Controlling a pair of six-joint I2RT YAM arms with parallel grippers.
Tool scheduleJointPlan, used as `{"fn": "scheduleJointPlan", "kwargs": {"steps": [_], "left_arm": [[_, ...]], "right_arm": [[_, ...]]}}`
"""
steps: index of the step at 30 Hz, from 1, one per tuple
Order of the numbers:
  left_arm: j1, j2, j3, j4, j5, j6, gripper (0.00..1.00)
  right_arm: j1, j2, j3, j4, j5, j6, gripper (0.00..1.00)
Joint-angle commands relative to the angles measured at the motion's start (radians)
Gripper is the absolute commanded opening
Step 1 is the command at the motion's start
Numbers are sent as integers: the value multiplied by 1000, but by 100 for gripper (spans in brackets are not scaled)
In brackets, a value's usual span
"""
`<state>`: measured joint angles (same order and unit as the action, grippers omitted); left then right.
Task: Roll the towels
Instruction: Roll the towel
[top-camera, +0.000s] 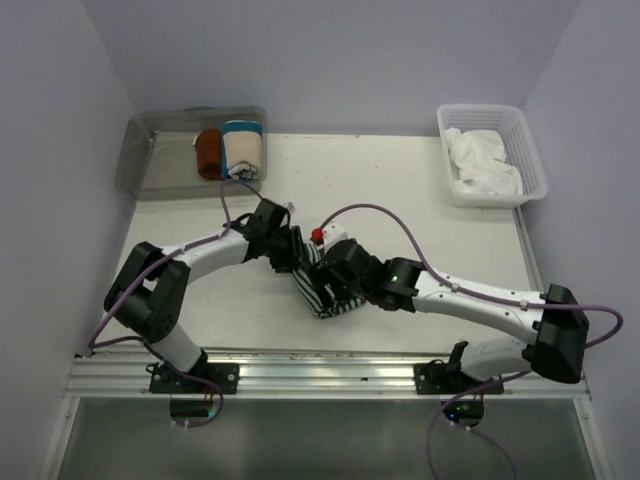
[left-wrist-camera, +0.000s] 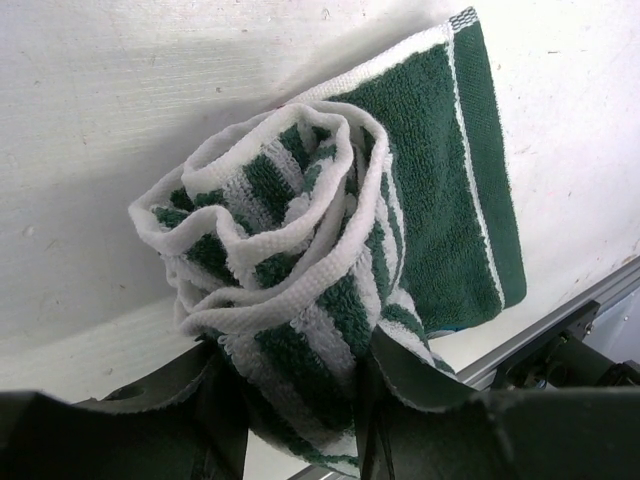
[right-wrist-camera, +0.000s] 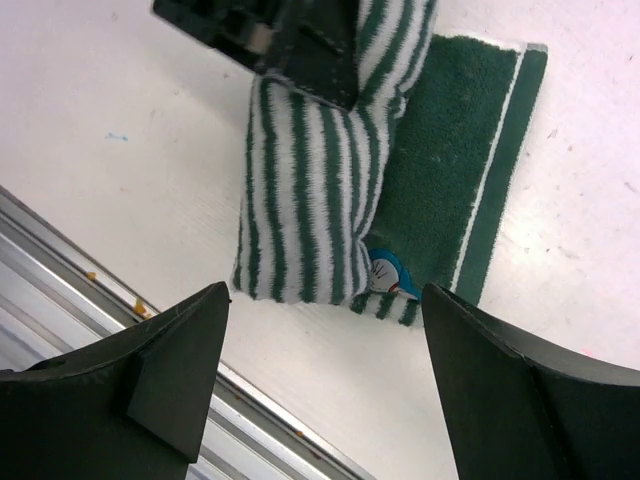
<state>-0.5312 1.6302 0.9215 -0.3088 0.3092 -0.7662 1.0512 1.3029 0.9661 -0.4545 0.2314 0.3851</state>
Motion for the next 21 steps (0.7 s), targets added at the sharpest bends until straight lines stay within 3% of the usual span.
{"fn": "scheduleJointPlan", "kwargs": {"steps": [1,7,13,15,18,19,21], "left_arm": [[-9,-23,22,-47,-24,2,42],[-10,-24,27,-56,-28,-4,43],[-10,-29,20,-58,-28,-10,43],[-10,-30,19,-55,-27,-10,43],[-10,-36,17,-55,-24,-10,44],[-9,-36,16,-53,-19,-8,45],[-9,-44,17,-49,-18,-4,54]], "right_arm": [[125,90,121,-156,313,-69,82],[292,309,247,-176,482,-115,83],[314,469,272,-130,490,-120,82],[314,512,272,-128,500,-103,75],[313,518,250,-116,503,-80,48],[310,509,243,-109,503,-74,26],[299,492,217,-105,487,-49,7]]}}
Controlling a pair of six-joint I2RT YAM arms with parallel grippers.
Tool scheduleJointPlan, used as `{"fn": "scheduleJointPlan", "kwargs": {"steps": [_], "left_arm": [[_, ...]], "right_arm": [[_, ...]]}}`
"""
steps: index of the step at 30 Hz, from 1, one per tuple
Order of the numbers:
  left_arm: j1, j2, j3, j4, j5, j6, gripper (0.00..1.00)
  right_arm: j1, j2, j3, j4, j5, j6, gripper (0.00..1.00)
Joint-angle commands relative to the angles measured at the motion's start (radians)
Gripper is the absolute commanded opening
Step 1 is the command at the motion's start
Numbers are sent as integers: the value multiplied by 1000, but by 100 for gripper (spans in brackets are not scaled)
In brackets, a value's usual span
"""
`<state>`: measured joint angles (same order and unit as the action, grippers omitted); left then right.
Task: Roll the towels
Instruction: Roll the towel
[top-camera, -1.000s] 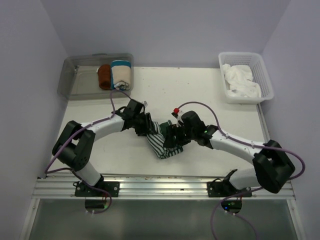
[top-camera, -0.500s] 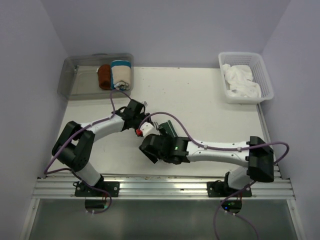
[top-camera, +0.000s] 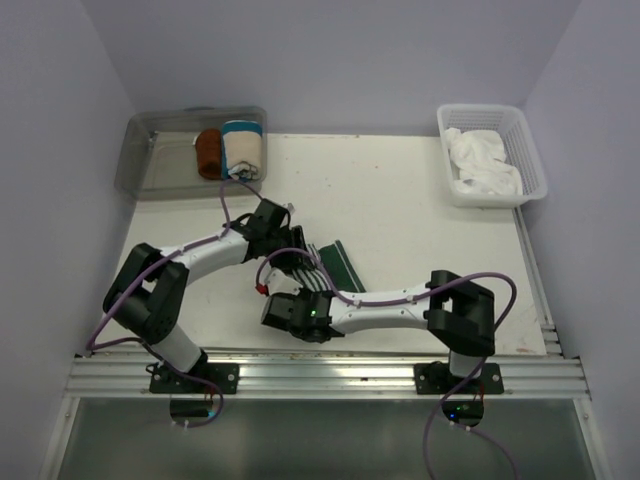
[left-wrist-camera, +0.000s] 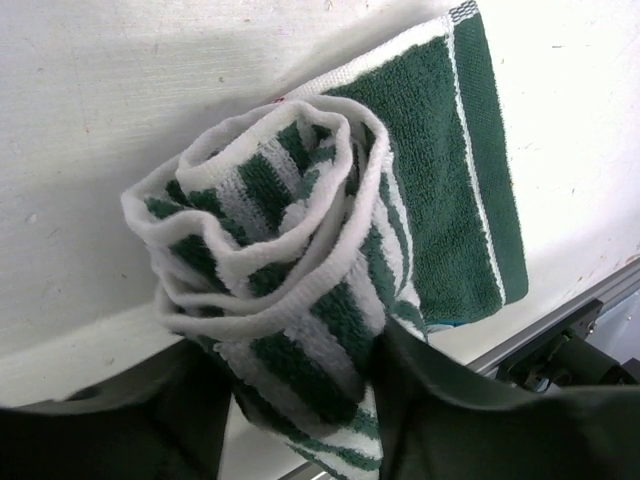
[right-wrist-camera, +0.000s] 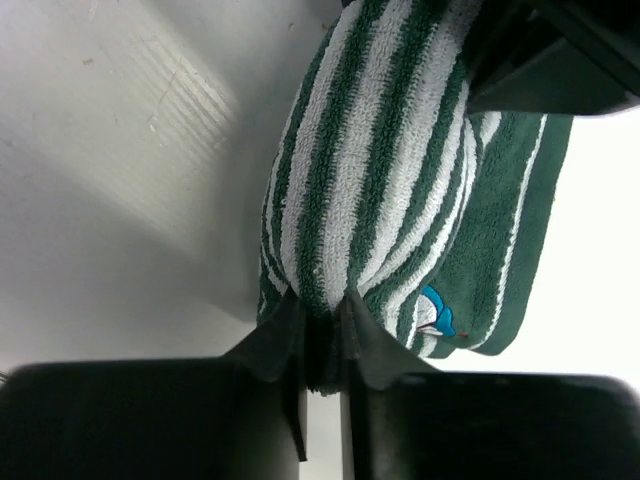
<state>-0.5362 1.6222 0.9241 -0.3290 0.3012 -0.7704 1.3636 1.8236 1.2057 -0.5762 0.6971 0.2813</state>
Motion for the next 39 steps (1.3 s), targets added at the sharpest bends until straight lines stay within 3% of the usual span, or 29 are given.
{"fn": "scheduleJointPlan", "kwargs": {"steps": [1,2,3,7,15,21,26,34,39], "left_arm": [[-4,-41,12,-22,1,2,59],[-4,-54,9,-13,9,3,64],[-4,-61,7,2,13,3,76],[-2,-96,24,1,13,6,87],[4,-182,84,-79,-48,39,89],[2,-163,52,-52,-27,49,90],[2,-145,19,-13,1,51,90],[-2,-107,-16,36,25,65,88],[-7,-64,-18,91,52,53,84]], "right_arm": [[-29,-61,-41,38,10,61,0],[-43,-81,-60,53,-33,62,0],[-53,-101,-102,94,-60,65,0],[-147,-228,-211,198,-259,82,0],[-338,-437,-366,363,-638,171,0],[-457,-494,-468,473,-864,263,0],[-544,-503,-599,673,-1049,381,0],[-609,-483,-679,849,-1171,490,0],[-636,-465,-684,854,-1217,478,0]]}}
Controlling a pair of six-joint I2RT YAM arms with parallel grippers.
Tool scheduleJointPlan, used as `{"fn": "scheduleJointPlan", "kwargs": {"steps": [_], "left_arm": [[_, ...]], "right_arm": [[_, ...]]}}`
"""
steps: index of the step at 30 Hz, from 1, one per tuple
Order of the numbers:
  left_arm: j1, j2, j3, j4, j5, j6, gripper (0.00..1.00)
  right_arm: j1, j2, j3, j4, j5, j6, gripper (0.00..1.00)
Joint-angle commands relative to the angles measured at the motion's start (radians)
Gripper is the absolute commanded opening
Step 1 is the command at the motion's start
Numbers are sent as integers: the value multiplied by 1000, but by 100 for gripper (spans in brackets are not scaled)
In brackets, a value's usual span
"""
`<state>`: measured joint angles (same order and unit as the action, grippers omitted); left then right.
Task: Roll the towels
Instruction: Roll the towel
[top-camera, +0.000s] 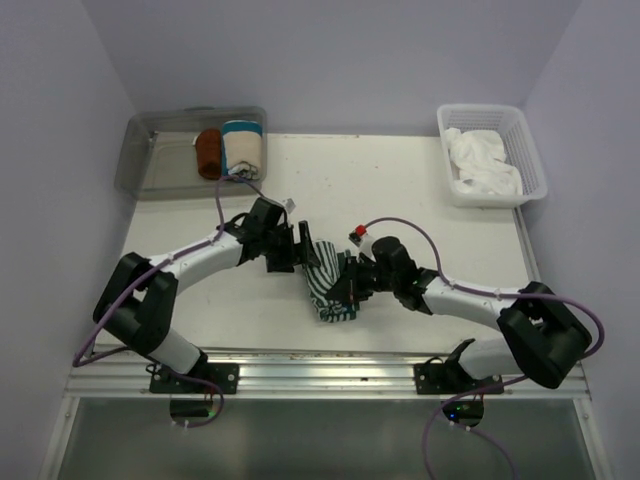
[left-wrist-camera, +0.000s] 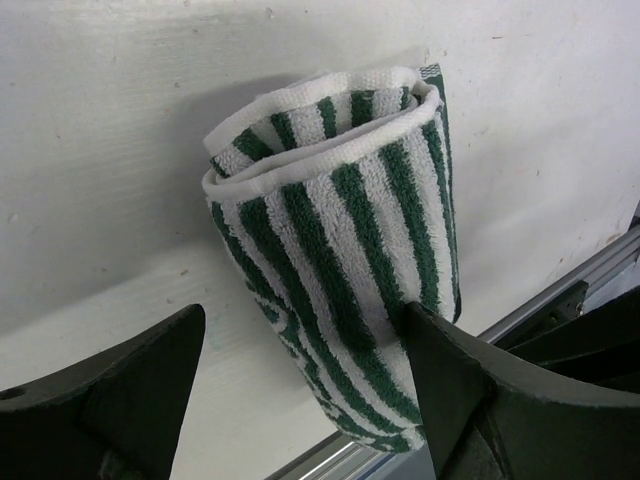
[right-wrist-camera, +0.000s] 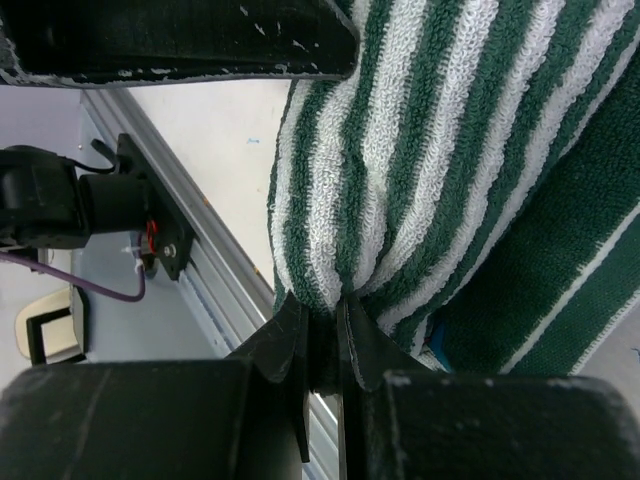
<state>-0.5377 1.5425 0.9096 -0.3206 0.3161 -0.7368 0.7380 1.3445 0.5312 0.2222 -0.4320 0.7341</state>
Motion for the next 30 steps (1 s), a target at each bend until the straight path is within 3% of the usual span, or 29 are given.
{"fn": "scheduleJointPlan", "kwargs": {"steps": [1,13,14,15,17,18,21,26,30], "left_arm": [[-4,25,-2,93,60,16,83],[-31,177,41,140,112,-3,57],[-34,180,41,138,112,-4,51],[-34,177,44,135,112,-4,48],[-34,163,48,108,98,-9,42],[-34,163,60,83,84,-10,38],[-34,168,81,2,41,-4,32],[-34,99,26,-14,-18,-71,29],[-33,47,-3,-40,-89,-121,29]], "right_arm": [[-15,19,-5,37,-91,18,0],[-15,15,45,-188,15,-130,0],[-15,-1,59,-219,42,-148,5],[-15,-13,88,-268,74,-188,19],[-11,-45,136,-398,195,-220,34],[-5,-76,154,-443,237,-249,50],[55,-131,228,-622,406,-288,64],[225,-168,344,-727,733,-288,67],[400,-92,447,-802,944,-315,68]]}}
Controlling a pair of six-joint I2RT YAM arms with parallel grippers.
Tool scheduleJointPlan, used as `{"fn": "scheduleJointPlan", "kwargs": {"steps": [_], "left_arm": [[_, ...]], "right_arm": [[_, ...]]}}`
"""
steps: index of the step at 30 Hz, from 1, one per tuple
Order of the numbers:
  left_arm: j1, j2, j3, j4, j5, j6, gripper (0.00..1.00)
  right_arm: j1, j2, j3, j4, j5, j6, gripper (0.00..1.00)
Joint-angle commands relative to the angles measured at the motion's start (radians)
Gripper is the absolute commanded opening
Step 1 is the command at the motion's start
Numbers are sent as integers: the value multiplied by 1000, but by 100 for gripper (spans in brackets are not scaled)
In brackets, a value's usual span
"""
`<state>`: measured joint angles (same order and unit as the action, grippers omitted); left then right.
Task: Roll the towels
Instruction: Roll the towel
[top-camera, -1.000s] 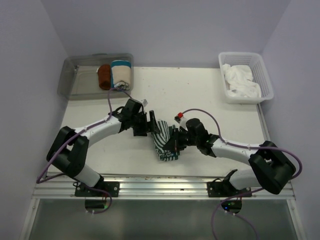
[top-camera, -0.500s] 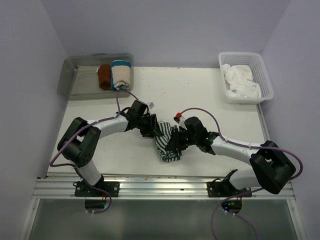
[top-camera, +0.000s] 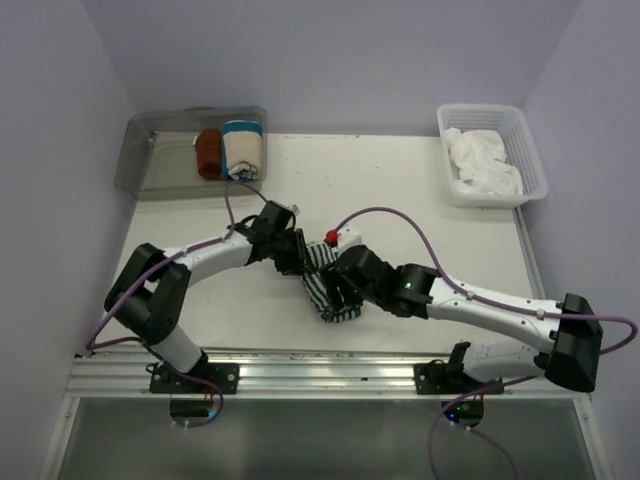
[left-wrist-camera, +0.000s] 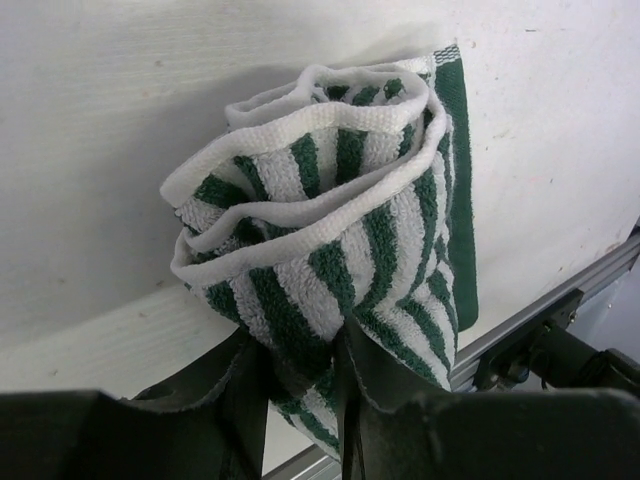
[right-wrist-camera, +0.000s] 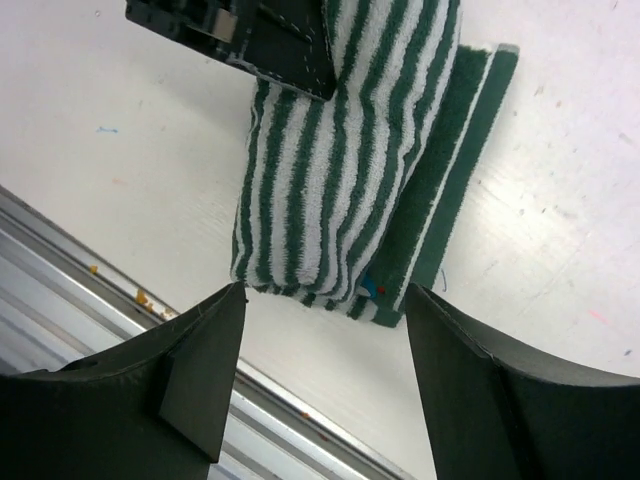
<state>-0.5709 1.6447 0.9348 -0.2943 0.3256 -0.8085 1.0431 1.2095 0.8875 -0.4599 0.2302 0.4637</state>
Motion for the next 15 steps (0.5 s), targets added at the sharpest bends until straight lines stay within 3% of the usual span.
{"fn": "scheduleJointPlan", "kwargs": {"steps": [1,6,15], "left_arm": [[-1,-71,-31,-74,-114,-66,29],[-1,-95,-51,-94,-152,-110,29],[-1,-91,-51,-101,-145,-121,30]], "right_arm": [[118,89,109,-121,308,-56,69],[256,229,218,-115,454,-115,73],[359,445,327,-86,515,-195,82]]}}
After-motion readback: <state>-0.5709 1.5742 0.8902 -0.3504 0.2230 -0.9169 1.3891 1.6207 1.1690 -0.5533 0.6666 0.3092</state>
